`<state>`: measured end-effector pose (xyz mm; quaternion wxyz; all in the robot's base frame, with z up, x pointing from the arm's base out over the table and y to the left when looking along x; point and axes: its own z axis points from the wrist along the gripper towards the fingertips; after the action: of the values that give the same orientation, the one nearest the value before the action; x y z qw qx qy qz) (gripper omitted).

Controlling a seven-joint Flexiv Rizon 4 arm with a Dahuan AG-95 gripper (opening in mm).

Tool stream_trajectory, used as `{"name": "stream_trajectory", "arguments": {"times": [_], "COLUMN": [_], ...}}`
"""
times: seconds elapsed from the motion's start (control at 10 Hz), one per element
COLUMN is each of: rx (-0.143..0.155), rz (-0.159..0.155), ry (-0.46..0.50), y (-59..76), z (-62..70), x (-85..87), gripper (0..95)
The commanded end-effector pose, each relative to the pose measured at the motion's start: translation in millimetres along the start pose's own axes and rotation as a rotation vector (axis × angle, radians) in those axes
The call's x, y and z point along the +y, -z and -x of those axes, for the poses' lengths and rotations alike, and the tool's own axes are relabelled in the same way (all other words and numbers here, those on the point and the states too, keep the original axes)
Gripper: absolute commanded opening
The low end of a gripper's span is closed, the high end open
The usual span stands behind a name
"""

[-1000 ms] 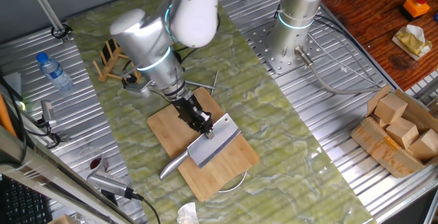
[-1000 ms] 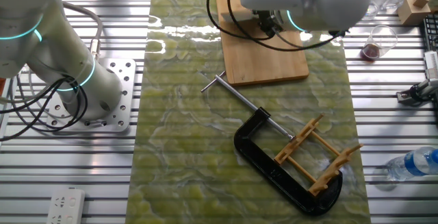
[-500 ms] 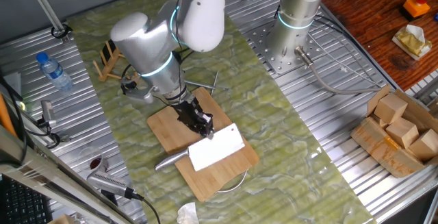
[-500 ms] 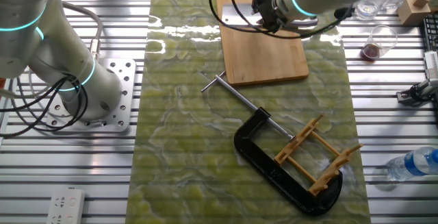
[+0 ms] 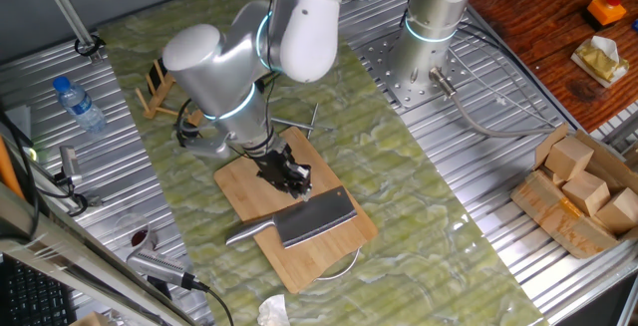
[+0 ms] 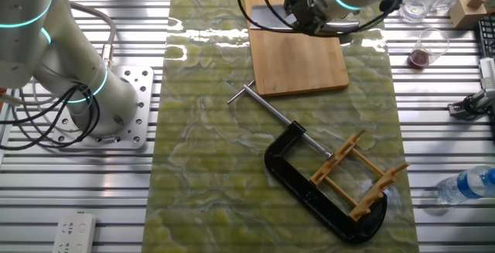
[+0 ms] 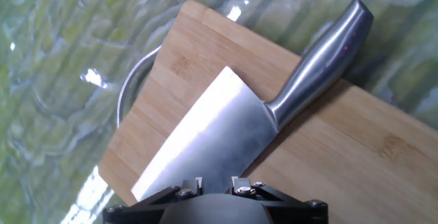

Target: Put the knife on the cutting board

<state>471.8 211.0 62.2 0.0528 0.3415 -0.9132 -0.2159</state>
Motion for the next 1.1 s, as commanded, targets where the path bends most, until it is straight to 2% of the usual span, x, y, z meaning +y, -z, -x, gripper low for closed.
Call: {"name": "stream_trajectory", "arguments": {"times": [0.1, 0.2, 0.6, 1.1], "rx": [0.07, 0.089, 0.091, 0.106], "rz": [-0.079, -0.102, -0.114, -0.182], "ry": [0.042, 0.047, 0.036, -0.124], "y": [11.1, 16.7, 29.2, 45.9], "z": [-8.9, -13.5, -26.0, -36.9], "x": [-8.9, -13.6, -27.1, -44.8], "gripper": [19.0, 0.0, 0.0, 0.0]}}
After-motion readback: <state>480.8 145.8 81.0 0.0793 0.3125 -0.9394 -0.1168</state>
